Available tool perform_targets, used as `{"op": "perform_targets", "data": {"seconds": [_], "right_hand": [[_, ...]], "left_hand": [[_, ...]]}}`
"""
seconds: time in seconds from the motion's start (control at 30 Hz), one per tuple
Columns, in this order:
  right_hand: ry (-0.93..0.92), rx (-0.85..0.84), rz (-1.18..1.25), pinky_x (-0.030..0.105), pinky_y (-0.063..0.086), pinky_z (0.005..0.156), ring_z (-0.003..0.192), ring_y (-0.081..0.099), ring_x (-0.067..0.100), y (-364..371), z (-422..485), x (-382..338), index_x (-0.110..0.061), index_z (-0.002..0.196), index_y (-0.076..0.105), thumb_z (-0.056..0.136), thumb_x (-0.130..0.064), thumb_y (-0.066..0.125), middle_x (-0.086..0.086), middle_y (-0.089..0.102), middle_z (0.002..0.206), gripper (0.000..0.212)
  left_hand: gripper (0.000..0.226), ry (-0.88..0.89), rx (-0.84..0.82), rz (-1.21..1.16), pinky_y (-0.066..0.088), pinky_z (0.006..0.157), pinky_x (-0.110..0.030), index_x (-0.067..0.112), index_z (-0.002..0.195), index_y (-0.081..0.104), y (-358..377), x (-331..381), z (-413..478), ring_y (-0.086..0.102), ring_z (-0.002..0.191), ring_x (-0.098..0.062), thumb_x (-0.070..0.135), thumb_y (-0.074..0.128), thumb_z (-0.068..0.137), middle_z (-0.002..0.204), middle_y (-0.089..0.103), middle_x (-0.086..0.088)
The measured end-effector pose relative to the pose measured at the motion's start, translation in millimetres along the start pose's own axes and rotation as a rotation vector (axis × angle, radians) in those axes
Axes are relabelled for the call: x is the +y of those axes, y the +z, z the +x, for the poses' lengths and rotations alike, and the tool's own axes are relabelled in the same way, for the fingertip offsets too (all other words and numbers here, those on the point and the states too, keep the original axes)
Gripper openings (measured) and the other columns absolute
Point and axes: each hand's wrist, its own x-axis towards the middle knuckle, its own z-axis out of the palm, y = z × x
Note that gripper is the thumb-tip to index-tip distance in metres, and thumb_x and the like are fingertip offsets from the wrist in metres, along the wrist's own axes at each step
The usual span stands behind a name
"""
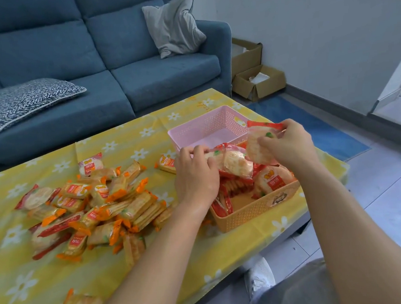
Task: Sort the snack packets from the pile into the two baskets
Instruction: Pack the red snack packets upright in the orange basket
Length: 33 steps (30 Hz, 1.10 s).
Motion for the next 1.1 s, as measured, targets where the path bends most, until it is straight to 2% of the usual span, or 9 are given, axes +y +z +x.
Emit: {"op": "perform_targets", "data": {"seconds": [0.13, 0.3, 0.37, 0.53, 0.63, 0.77, 0.87, 0.97, 1.1], "right_hand": [[0.072, -0.149, 0.297, 0.042, 0.065, 0.065, 0.080, 0.073, 0.022, -10.6, -5.6, -7.5, -0.022, 0.112, 0.058, 0.088, -0.020, 0.070, 0.003, 0.066, 0.099, 0.027], [0.032, -0.415, 0.163, 0.036, 0.063, 0.061, 0.083, 0.074, 0.024, -19.7, -17.3, -0.2, -0.015, 0.109, 0.061, 0.088, -0.009, 0.068, 0.011, 0.066, 0.104, 0.023], [-0.034, -0.477, 0.088, 0.033, 0.063, 0.061, 0.085, 0.071, 0.024, -17.7, -23.4, 3.7, -0.015, 0.102, 0.061, 0.086, -0.010, 0.070, 0.009, 0.061, 0.103, 0.019], [-0.303, -0.370, -0.395, 0.033, 0.038, 0.055, 0.065, 0.049, 0.020, 4.3, -36.5, 2.0, -0.011, 0.083, 0.059, 0.065, -0.047, 0.063, 0.001, 0.053, 0.071, 0.040], [-0.321, -0.270, -0.536, 0.033, 0.044, 0.050, 0.057, 0.053, 0.020, 26.8, -42.0, 2.8, -0.015, 0.069, 0.053, 0.078, -0.058, 0.062, -0.001, 0.054, 0.062, 0.044], [-0.344, -0.176, -0.787, 0.027, 0.033, 0.044, 0.057, 0.054, 0.019, 52.4, -49.0, 3.8, -0.017, 0.083, 0.055, 0.092, -0.043, 0.059, -0.002, 0.053, 0.070, 0.028], [-0.317, -0.241, -0.763, 0.031, 0.044, 0.051, 0.073, 0.063, 0.025, 64.7, -56.4, 2.0, -0.015, 0.094, 0.056, 0.097, -0.033, 0.055, 0.000, 0.056, 0.080, 0.018], [-0.285, -0.405, -0.726, 0.040, 0.059, 0.070, 0.080, 0.066, 0.026, 64.9, -60.0, -5.2, -0.018, 0.082, 0.051, 0.094, -0.028, 0.051, 0.001, 0.061, 0.087, 0.016], [-0.216, -0.650, -0.709, 0.042, 0.053, 0.083, 0.081, 0.058, 0.025, 58.5, -59.0, -8.3, -0.022, 0.068, 0.046, 0.094, -0.028, 0.042, -0.002, 0.058, 0.080, 0.027]], "left_hand": [[0.018, 0.046, 0.051, -0.282, 0.054, 0.079, -0.040, 0.023, 0.110, 0.061, -7.4, 11.1, -1.7, 0.061, 0.092, -0.015, 0.031, 0.049, 0.099, 0.101, 0.064, 0.007], [0.008, 0.066, -0.092, -0.214, 0.050, 0.063, -0.034, 0.029, 0.094, 0.063, -11.8, 4.2, -10.4, 0.060, 0.070, -0.011, 0.024, 0.057, 0.094, 0.076, 0.064, 0.012], [0.010, 0.062, -0.183, -0.162, 0.051, 0.065, -0.033, 0.032, 0.089, 0.061, -9.0, -5.2, -15.1, 0.061, 0.071, -0.009, 0.022, 0.060, 0.089, 0.072, 0.063, 0.013], [0.023, 0.039, -0.198, -0.159, 0.052, 0.073, -0.033, 0.033, 0.089, 0.064, -3.9, -15.2, -16.7, 0.062, 0.081, -0.011, 0.012, 0.056, 0.090, 0.085, 0.066, 0.014], [0.017, -0.011, -0.099, -0.164, 0.043, 0.070, -0.030, 0.027, 0.094, 0.061, -7.8, -12.8, -13.5, 0.059, 0.083, -0.016, 0.012, 0.053, 0.092, 0.089, 0.063, 0.010], [0.011, -0.112, -0.025, -0.095, 0.044, 0.076, -0.031, 0.024, 0.106, 0.055, -9.2, -14.5, -1.0, 0.055, 0.096, -0.017, 0.024, 0.056, 0.095, 0.107, 0.056, 0.004], [0.037, -0.221, -0.129, -0.062, 0.050, 0.083, -0.037, 0.019, 0.122, 0.050, -8.1, -16.0, 11.7, 0.057, 0.107, -0.022, 0.040, 0.060, 0.093, 0.122, 0.058, -0.001], [0.054, -0.262, -0.203, -0.021, 0.051, 0.087, -0.040, 0.016, 0.127, 0.047, -6.6, -13.4, 17.7, 0.057, 0.115, -0.024, 0.050, 0.065, 0.090, 0.128, 0.058, 0.000], [0.058, -0.299, -0.203, -0.035, 0.052, 0.089, -0.042, 0.017, 0.130, 0.046, -5.7, -13.8, 21.5, 0.060, 0.111, -0.025, 0.044, 0.074, 0.086, 0.124, 0.061, -0.001]]}}
